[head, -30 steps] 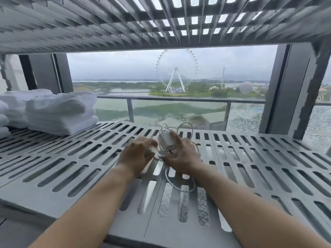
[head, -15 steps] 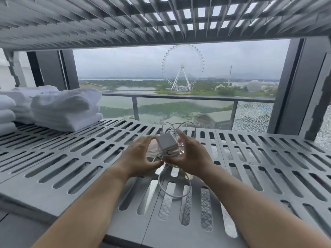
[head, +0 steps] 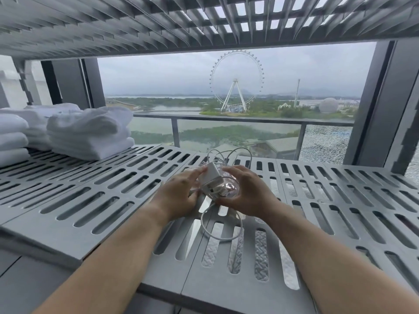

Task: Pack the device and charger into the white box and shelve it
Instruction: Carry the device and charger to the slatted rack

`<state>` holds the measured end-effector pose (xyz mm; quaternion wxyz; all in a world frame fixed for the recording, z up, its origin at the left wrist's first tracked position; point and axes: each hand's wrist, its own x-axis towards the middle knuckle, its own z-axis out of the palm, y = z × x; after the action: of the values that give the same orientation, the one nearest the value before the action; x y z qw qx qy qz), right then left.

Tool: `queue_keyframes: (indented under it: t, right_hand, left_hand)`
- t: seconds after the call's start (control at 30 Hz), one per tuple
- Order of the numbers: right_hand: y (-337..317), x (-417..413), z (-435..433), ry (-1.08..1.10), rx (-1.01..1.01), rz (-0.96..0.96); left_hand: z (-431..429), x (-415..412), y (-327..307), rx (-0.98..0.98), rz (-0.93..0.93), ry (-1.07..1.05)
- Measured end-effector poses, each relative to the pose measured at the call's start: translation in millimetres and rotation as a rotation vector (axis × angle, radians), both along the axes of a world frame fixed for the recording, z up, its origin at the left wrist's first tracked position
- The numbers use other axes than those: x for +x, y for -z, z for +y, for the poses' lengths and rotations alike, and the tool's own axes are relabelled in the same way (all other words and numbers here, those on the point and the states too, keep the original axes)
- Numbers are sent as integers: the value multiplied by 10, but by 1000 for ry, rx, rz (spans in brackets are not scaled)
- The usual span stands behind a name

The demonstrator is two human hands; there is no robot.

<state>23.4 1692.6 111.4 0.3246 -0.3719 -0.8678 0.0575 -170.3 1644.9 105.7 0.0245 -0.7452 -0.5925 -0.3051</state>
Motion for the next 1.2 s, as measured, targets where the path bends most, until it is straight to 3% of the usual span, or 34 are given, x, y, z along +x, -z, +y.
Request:
queue_keyframes:
  t: [0.33, 0.5, 0.87, 1.2]
  right_hand:
    - [-5, -70, -70, 67, 42, -7]
    - [-45, -70, -99, 42, 33, 28]
    - [-128, -123, -203, 194, 213, -53]
    - [-376, -323, -446, 236, 253, 99]
  left_hand:
    - [-31, 61, -9, 43, 71, 42]
    - [-47, 53, -47, 51, 24, 53]
    - [-203, 25, -97, 38, -118, -10]
    - [-491, 22, -319, 134, -95, -144]
